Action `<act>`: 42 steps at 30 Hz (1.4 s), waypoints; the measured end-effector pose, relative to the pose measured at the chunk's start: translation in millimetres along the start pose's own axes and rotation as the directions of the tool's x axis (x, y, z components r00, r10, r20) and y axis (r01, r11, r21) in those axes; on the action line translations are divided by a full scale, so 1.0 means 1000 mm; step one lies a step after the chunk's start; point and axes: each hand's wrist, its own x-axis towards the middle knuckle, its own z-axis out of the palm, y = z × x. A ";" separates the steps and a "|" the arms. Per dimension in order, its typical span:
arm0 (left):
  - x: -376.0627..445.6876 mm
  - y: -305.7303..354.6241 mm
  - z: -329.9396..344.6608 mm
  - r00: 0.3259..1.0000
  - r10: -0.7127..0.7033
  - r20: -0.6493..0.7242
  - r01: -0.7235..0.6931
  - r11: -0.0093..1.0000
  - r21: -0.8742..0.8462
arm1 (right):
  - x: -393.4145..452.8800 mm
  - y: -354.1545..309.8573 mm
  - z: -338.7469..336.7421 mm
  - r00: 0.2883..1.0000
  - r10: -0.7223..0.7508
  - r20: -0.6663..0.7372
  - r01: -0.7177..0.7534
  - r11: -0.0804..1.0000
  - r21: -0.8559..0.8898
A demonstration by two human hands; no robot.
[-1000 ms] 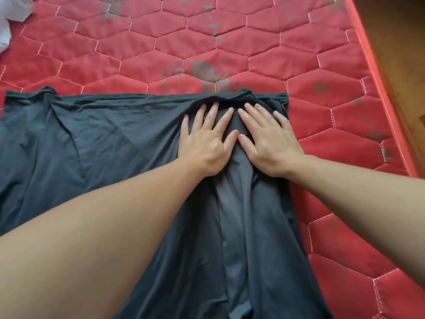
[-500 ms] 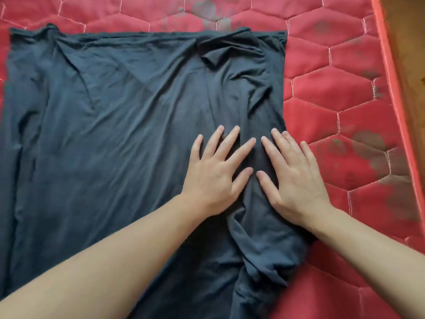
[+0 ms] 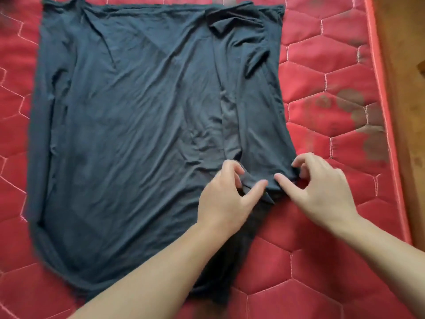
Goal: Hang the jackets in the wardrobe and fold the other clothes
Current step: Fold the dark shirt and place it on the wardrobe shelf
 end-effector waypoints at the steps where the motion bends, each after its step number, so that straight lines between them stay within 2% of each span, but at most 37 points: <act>1: -0.009 0.006 0.003 0.995 -0.074 0.069 0.074 0.997 0.005 | -0.006 -0.002 -0.001 0.997 0.067 0.038 -0.069 0.996 0.052; 3: -0.022 0.010 0.009 0.981 -0.152 0.121 0.149 0.988 0.037 | -0.022 -0.011 -0.001 0.993 0.063 0.102 -0.076 0.989 0.131; 5: -0.026 0.009 0.010 0.976 -0.195 0.099 0.201 0.978 -0.056 | -0.036 -0.021 0.000 0.993 0.004 0.122 -0.029 0.978 0.207; 7: -0.027 0.006 0.008 0.970 -0.221 0.098 0.233 0.963 -0.134 | -0.050 -0.032 0.001 0.980 0.072 0.187 -0.131 0.935 0.328; 9: -0.031 0.002 0.005 0.973 -0.197 0.118 0.215 0.961 -0.172 | -0.063 -0.041 0.006 0.943 0.190 0.274 -0.298 0.849 0.437; 12: -0.043 -0.005 0.001 0.983 -0.136 0.124 0.162 0.958 -0.235 | -0.074 -0.051 0.020 0.898 0.307 0.316 -0.431 0.759 0.488; 15: -0.063 -0.015 -0.004 0.987 -0.103 0.126 0.125 0.976 -0.180 | -0.079 -0.057 0.027 0.875 0.395 0.281 -0.484 0.689 0.540; 18: -0.085 -0.026 0.000 0.988 0.006 0.156 0.000 0.999 -0.042 | -0.092 -0.060 0.022 0.852 0.472 0.229 -0.482 0.532 0.696; 20: -0.094 -0.028 0.008 0.977 0.081 0.195 -0.102 0.990 0.097 | -0.105 -0.059 0.011 0.862 0.477 0.171 -0.440 0.539 0.718; 22: -0.099 -0.025 0.018 0.969 0.140 0.205 -0.185 0.957 0.221 | -0.120 -0.059 0.000 0.894 0.417 0.164 -0.400 0.577 0.712; 24: -0.104 -0.023 0.026 0.958 0.217 0.190 -0.258 0.939 0.228 | -0.131 -0.058 -0.008 0.914 0.355 0.197 -0.379 0.574 0.726; 26: -0.110 -0.022 0.030 0.952 0.237 0.191 -0.261 0.959 0.110 | -0.134 -0.053 -0.011 0.915 0.357 0.189 -0.378 0.593 0.711; 28: -0.114 -0.023 0.030 0.960 0.166 0.227 -0.161 0.986 -0.038 | -0.131 -0.048 -0.010 0.904 0.394 0.164 -0.406 0.677 0.613; 30: -0.113 -0.022 0.023 0.959 0.041 0.281 0.016 0.980 -0.197 | -0.127 -0.047 -0.008 0.911 0.344 0.227 -0.412 0.729 0.547; 31: -0.112 -0.021 0.018 0.948 -0.025 0.316 0.127 0.944 -0.306 | -0.127 -0.049 -0.006 0.930 0.254 0.265 -0.360 0.768 0.529; 33: -0.112 -0.022 0.008 0.898 -0.149 0.414 0.353 0.807 -0.474 | -0.129 -0.055 -0.003 0.946 0.048 0.320 -0.200 0.863 0.463; 35: -0.114 -0.023 -0.001 0.812 -0.250 0.527 0.520 0.721 -0.459 | -0.130 -0.054 0.002 0.945 -0.035 0.326 -0.107 0.907 0.407; 37: -0.115 -0.025 -0.004 0.736 -0.326 0.593 0.611 0.696 -0.376 | -0.130 -0.049 0.007 0.956 -0.020 0.293 -0.091 0.928 0.362; 39: -0.114 -0.028 -0.005 0.691 -0.363 0.625 0.668 0.651 -0.360 | -0.126 -0.044 0.010 0.973 0.051 0.225 -0.118 0.948 0.295; 42: -0.110 -0.030 -0.006 0.638 -0.382 0.669 0.727 0.584 -0.360 | -0.108 -0.044 0.008 0.955 0.252 0.156 -0.289 0.906 0.310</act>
